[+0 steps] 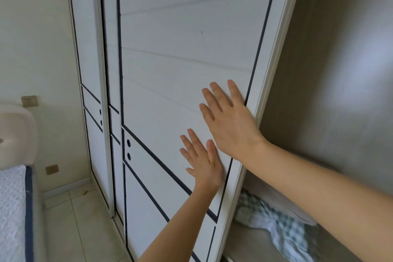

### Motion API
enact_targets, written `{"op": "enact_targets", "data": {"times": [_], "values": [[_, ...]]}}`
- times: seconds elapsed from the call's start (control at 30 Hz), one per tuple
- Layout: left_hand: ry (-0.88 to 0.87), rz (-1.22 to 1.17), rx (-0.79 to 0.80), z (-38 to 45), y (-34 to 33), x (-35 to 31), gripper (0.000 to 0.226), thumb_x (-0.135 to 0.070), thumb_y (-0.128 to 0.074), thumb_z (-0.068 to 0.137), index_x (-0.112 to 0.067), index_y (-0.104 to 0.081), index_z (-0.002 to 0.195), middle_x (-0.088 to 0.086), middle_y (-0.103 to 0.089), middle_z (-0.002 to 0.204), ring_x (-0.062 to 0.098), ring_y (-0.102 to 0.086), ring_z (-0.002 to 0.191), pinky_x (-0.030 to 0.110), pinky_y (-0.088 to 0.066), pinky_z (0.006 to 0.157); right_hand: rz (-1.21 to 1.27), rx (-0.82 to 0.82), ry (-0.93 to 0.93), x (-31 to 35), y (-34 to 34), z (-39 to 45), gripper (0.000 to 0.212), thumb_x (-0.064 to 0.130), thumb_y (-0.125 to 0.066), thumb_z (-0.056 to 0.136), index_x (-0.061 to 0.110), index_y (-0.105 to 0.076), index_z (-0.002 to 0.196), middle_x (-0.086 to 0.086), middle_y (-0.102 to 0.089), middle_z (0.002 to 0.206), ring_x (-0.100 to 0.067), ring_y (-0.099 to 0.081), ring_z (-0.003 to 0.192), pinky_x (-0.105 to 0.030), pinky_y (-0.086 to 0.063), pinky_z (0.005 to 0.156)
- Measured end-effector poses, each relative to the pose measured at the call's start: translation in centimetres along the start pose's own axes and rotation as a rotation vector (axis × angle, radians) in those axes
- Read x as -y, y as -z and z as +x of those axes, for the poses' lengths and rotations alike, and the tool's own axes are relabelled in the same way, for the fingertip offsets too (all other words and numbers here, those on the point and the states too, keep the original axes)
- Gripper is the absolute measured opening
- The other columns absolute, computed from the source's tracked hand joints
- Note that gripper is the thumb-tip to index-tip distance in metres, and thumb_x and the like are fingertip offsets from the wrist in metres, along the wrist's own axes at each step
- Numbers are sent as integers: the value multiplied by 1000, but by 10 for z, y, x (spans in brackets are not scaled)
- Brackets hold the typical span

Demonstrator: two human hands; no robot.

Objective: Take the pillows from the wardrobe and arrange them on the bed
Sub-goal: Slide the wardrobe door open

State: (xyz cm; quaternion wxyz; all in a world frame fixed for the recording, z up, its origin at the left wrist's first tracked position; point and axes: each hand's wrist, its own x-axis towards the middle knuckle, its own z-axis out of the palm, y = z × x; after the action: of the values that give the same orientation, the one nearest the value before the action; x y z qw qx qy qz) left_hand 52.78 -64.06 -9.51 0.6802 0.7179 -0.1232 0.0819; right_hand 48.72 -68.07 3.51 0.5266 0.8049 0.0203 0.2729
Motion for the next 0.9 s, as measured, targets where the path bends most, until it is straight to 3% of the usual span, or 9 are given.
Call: {"op": "enact_targets", "data": {"times": [0.3, 0.6, 0.9], "values": [[-21, -22, -21, 69, 36, 21, 69, -64, -11, 90, -44, 19, 149, -18, 31, 157, 14, 28, 146, 57, 14, 113, -17, 0, 4, 36, -13, 78, 79, 56, -25, 96, 8, 3, 151, -26, 13, 157, -48, 15, 142, -68, 13, 107], [-114, 116, -31, 144, 70, 53, 63, -48, -9, 98, -31, 17, 153, -10, 26, 161, 10, 28, 145, 43, 15, 118, -34, -21, 7, 72, -24, 157, 82, 58, -26, 94, 6, 1, 151, -28, 10, 157, -48, 12, 143, -70, 11, 106], [-114, 127, -15, 201, 100, 72, 70, -53, -7, 93, -29, 17, 153, -9, 24, 162, 10, 27, 146, 36, 16, 114, -38, -21, 8, 100, -34, 218, 81, 59, -28, 94, 8, -1, 152, -27, 9, 157, -48, 10, 143, -69, 11, 106]]}}
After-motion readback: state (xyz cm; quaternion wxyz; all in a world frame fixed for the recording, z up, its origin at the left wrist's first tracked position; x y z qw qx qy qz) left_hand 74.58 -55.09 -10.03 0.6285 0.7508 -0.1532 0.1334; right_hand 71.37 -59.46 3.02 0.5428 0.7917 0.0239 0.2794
